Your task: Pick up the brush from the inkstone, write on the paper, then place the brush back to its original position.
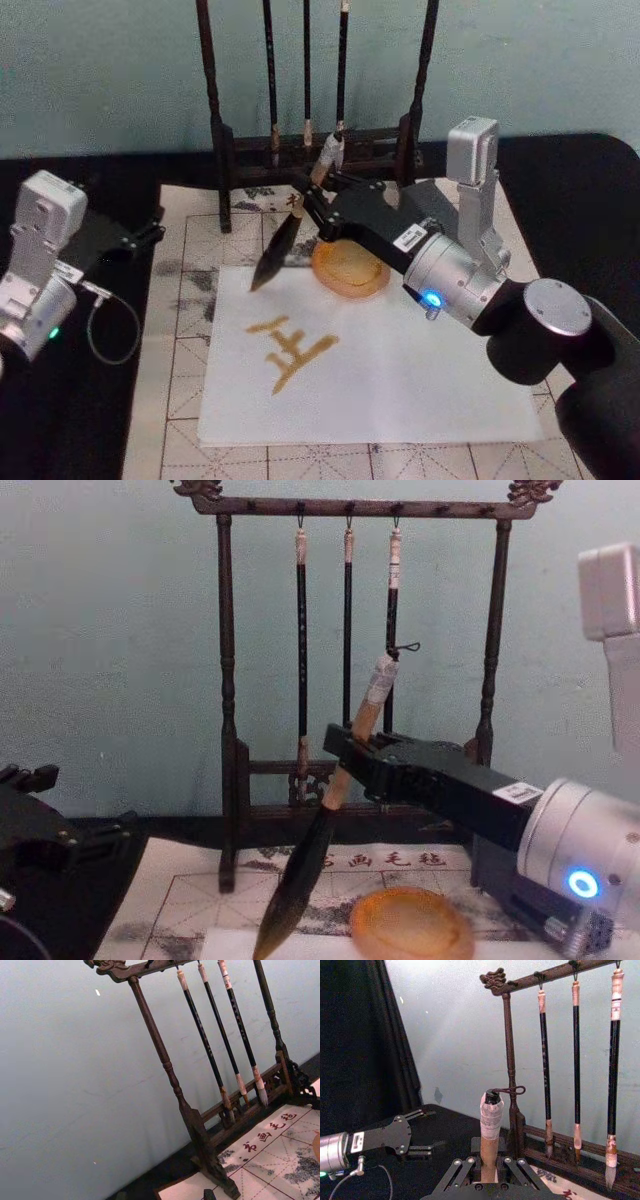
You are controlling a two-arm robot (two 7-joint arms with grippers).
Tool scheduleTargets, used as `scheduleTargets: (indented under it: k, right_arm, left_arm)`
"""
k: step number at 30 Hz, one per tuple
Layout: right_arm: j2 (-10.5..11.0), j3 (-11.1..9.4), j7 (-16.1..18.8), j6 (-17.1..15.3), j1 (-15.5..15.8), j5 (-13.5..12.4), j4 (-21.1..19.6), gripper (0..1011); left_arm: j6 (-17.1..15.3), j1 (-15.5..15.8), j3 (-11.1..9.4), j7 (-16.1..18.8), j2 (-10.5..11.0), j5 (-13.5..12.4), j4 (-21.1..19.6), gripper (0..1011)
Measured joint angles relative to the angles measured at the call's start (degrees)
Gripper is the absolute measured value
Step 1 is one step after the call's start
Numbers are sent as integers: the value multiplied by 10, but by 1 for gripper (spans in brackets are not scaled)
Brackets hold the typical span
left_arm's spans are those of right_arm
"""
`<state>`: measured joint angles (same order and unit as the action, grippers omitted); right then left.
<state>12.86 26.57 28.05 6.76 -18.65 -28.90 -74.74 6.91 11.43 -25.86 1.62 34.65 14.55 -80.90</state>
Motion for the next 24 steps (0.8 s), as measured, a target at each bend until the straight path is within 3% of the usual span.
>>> scheduleTargets:
  k: [24]
  right_arm:
    - [10,-12,1,14,11,17,-10,181]
  left_arm:
    - [0,0,0,0,0,0,0,1001]
